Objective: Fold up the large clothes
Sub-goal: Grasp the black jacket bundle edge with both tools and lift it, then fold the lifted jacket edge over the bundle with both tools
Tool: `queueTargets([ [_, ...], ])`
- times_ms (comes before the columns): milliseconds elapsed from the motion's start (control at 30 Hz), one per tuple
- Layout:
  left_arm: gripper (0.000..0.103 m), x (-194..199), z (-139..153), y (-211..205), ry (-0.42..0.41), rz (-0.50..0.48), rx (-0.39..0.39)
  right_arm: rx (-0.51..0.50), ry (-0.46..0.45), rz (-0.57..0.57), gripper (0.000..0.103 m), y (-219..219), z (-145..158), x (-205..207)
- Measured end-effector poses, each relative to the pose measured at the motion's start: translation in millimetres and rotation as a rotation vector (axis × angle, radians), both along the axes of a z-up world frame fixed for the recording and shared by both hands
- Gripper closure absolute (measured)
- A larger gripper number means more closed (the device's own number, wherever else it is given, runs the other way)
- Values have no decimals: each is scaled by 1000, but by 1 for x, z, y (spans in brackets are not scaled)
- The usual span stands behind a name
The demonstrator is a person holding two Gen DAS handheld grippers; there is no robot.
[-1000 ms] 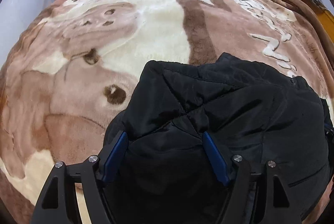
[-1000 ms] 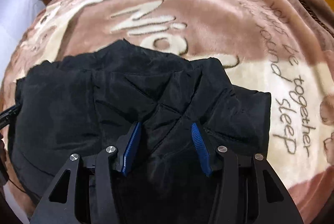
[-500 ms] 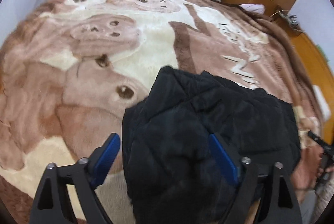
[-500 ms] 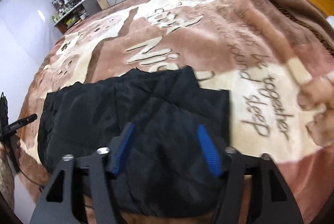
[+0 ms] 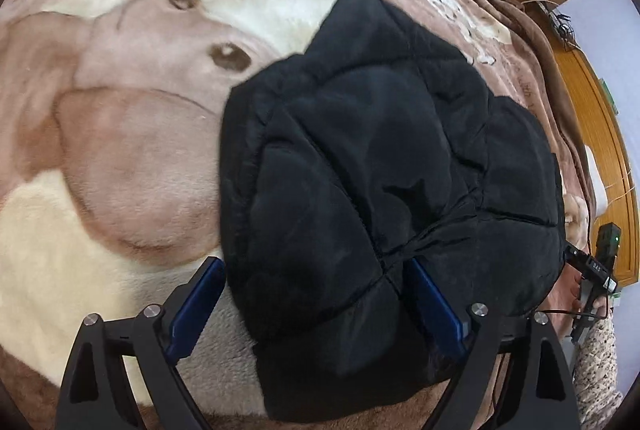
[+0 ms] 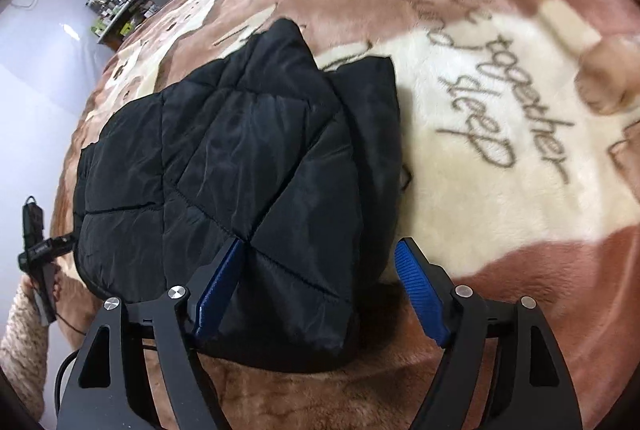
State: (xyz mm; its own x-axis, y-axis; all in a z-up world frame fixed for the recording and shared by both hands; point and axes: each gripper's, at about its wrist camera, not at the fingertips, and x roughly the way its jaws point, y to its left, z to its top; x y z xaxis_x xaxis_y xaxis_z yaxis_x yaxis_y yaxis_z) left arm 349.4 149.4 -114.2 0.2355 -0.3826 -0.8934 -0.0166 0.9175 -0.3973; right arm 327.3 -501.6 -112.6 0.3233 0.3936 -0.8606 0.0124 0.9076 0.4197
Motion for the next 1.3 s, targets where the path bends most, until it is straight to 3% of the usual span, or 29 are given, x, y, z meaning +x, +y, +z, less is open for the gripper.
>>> queueTargets([
  [100, 4, 5, -8, -4, 13, 3, -3, 44, 16, -7, 23, -2, -9, 4],
  [167, 1, 8, -14, -6, 20, 4, -10, 54, 26, 1, 16, -3, -16, 7],
  [300, 0, 14, -22, -9, 36, 3, -15, 115, 62, -6, 9, -8, -29, 14],
  [800, 0, 38, -45, -27, 61, 3, -39, 247, 95, 56, 9, 2, -50, 28],
  [1133, 0, 51, -56, -47, 76, -12, -6, 245, 92, 83, 13, 5, -45, 20],
  [1300, 10, 52, -53, -65, 57, -7, 9, 231, 85, 87, 20, 7, -42, 20],
])
